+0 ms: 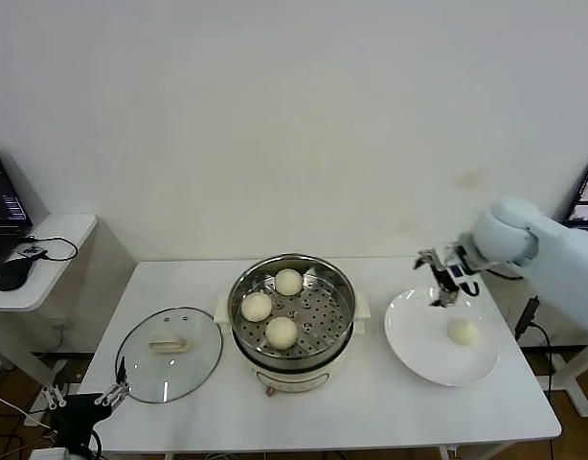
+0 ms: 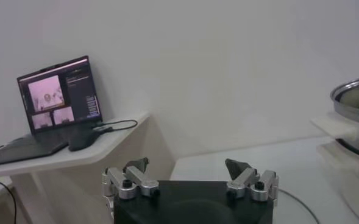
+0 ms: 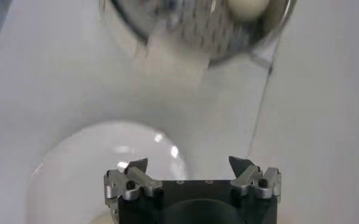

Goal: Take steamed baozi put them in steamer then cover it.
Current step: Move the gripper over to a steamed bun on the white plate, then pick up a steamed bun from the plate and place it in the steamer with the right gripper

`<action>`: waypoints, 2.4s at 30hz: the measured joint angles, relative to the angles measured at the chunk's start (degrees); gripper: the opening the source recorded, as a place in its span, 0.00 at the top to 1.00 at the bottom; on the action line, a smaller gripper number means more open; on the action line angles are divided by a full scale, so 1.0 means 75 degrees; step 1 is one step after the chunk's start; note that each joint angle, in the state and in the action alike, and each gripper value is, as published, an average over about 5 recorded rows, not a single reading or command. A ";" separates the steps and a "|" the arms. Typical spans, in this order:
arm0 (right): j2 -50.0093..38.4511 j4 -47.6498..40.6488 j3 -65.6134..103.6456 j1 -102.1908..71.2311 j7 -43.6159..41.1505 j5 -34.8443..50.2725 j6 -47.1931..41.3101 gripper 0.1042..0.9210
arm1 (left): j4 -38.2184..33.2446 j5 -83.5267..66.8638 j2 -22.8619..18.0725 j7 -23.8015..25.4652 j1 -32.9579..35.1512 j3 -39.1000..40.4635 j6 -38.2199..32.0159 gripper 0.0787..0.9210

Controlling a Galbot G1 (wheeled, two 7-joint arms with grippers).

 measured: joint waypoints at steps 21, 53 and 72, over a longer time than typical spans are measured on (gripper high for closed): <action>0.0475 -0.1840 0.2410 -0.2882 0.0331 -0.1628 0.0250 0.12 | -0.0023 0.0103 -0.0119 0.0009 0.0161 -0.0014 -0.0004 0.12; 0.1144 -0.2595 0.2769 -0.3122 0.0417 -0.1964 0.0127 0.38 | 0.0099 0.0108 -0.0142 0.0012 0.0065 0.0014 -0.0011 0.12; 0.0226 -0.0613 0.0714 -0.0307 0.0104 0.0099 -0.0670 0.38 | -0.0180 0.0104 -0.0092 0.0019 0.0039 0.0091 0.0035 0.12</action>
